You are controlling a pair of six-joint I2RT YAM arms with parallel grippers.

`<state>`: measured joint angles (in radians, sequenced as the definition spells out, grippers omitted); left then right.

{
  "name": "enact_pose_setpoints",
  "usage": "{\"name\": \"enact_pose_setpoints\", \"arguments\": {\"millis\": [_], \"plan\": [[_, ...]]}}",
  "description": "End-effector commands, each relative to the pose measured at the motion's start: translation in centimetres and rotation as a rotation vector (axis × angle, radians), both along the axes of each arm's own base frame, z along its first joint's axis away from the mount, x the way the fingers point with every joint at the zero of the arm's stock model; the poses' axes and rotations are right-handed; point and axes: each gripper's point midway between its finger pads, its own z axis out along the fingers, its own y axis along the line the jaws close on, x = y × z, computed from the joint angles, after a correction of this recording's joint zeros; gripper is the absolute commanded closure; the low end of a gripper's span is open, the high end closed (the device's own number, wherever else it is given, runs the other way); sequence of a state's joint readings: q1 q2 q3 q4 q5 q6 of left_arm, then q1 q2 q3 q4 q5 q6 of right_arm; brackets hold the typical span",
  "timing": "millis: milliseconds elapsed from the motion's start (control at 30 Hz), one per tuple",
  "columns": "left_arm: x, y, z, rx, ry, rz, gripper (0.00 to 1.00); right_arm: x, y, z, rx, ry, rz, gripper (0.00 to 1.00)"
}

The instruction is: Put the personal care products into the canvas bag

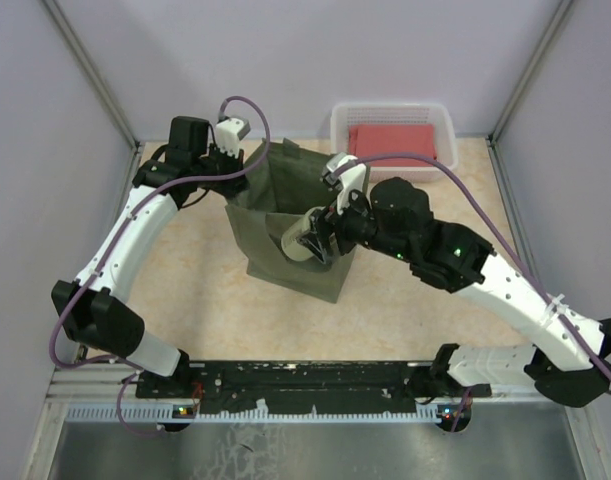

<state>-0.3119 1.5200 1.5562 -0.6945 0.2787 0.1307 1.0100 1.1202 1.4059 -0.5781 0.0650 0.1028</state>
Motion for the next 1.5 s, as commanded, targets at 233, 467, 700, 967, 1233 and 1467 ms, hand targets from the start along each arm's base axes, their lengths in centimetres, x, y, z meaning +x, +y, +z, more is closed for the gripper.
{"name": "enact_pose_setpoints", "arguments": {"millis": [233,467,700,967,1233,1467], "plan": [[0.9,0.0,2.2,-0.026,-0.086,-0.004,1.0,3.4,-2.3,14.6,0.264,-0.291,-0.026,1.0],[0.8,0.0,2.3,-0.024,-0.085,-0.006,1.0,6.7,-3.2,16.9,0.326,-0.323,-0.051,1.0],[0.6,0.0,3.2,-0.029,-0.102,-0.01,1.0,9.7,-1.4,12.6,0.317,-0.211,-0.018,1.0],[0.2,-0.2,4.6,-0.045,-0.122,-0.025,1.0,10.2,2.6,4.9,0.335,-0.001,0.113,1.0],[0.2,0.0,5.2,-0.043,-0.128,-0.013,1.0,8.2,6.6,3.1,0.394,0.065,0.291,1.0],[-0.1,0.2,5.5,-0.042,-0.133,-0.012,1.0,7.8,9.9,1.1,0.251,0.082,0.312,1.0]]}}
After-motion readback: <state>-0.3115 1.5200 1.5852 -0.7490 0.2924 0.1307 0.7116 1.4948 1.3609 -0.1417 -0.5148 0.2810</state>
